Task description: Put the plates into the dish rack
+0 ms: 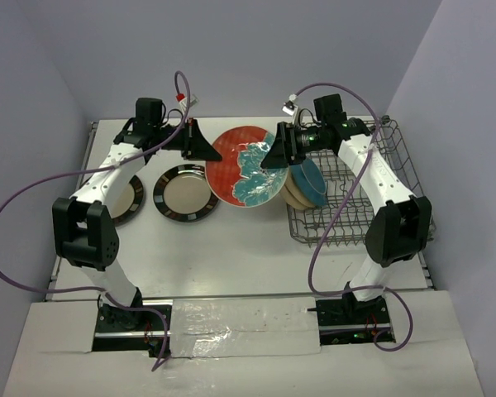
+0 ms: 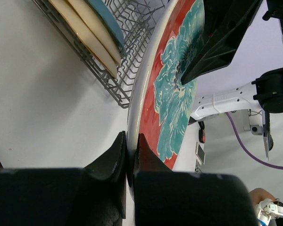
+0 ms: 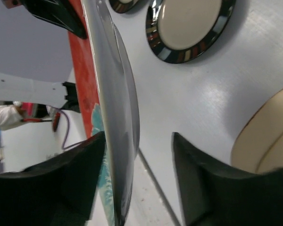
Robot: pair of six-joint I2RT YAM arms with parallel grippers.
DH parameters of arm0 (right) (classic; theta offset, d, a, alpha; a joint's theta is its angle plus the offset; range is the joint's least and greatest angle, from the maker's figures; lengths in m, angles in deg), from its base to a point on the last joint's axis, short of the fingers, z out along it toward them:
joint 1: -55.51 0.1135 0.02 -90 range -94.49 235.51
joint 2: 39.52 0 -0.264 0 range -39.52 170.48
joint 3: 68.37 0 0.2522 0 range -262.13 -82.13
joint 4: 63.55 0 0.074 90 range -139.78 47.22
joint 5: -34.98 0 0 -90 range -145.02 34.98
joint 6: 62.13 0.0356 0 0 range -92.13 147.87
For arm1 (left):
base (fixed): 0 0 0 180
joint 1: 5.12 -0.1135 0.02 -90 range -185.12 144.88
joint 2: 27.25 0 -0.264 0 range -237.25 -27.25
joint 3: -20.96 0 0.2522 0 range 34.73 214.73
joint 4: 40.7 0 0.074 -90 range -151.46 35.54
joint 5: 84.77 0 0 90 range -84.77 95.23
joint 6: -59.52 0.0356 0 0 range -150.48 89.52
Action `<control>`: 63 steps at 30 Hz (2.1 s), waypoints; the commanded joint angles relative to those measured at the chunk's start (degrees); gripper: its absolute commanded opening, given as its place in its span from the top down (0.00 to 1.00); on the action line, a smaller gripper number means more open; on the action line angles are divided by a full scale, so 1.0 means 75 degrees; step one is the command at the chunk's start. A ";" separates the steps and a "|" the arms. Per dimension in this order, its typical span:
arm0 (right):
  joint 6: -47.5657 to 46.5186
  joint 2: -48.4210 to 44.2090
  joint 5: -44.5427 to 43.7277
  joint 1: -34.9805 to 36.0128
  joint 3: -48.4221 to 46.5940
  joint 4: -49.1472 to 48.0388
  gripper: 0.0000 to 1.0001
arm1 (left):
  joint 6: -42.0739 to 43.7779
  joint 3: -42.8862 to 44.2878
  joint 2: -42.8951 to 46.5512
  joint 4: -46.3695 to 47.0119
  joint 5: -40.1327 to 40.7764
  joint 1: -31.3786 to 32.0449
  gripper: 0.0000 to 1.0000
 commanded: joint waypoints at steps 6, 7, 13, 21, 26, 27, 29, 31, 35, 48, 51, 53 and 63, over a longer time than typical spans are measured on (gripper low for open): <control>0.0068 0.0027 0.1019 -0.0044 -0.0269 0.0000 0.92 | -0.0468 0.0016 0.0606 0.0891 -0.0835 0.0043 1.00; 0.0080 -0.0009 0.0984 -0.0079 -0.0257 -0.0011 1.00 | -0.0433 0.0027 0.0594 0.0868 -0.0800 0.0043 1.00; 0.0104 -0.0617 0.0633 -0.0629 -0.0163 0.0023 1.00 | 0.0327 0.0413 0.0547 -0.0114 0.0206 -0.0039 0.44; 0.0186 -0.2258 -0.0911 -0.1591 -0.0748 0.0152 1.00 | 0.0599 0.1609 0.0406 -0.1593 0.3064 -0.0343 0.01; -0.0201 -0.3474 -0.4236 -0.1708 -0.0646 0.0399 1.00 | 0.0389 0.1435 0.1153 -0.1325 0.5265 -0.0531 0.01; -0.0247 -0.3617 -0.5414 -0.1709 -0.0551 0.0387 1.00 | 0.0353 0.1190 0.1307 -0.1243 0.6303 -0.0531 0.01; -0.0388 -0.3956 -0.6569 -0.1709 -0.0248 0.0352 1.00 | 0.0608 0.1094 0.1530 -0.1160 0.6920 -0.0543 0.01; -0.0494 -0.4064 -0.7965 -0.1709 -0.0035 0.0293 1.00 | 0.0727 0.1164 0.1578 -0.1312 0.7601 -0.0543 0.01; -0.0705 -0.3819 -0.9022 -0.1639 0.0270 0.0282 1.00 | 0.1008 0.1001 0.1695 -0.1430 0.7837 -0.0566 0.01; -0.1513 -0.2448 -1.1273 -0.0245 0.1359 -0.0935 1.00 | 0.1242 0.0332 0.1883 -0.1289 0.8200 -0.0578 0.01; -0.1619 -0.2260 -1.1658 -0.0104 0.1442 -0.1159 1.00 | 0.1278 0.0344 0.1848 -0.1312 0.8247 -0.0578 0.01; -0.1724 -0.2096 -1.1894 0.0060 0.1524 -0.1276 1.00 | 0.1301 0.0297 0.1848 -0.1277 0.8247 -0.0589 0.01; -0.1760 -0.1428 -1.2258 0.0283 0.1513 -0.1430 1.00 | 0.1372 0.0238 0.1731 -0.1219 0.8329 -0.0613 0.01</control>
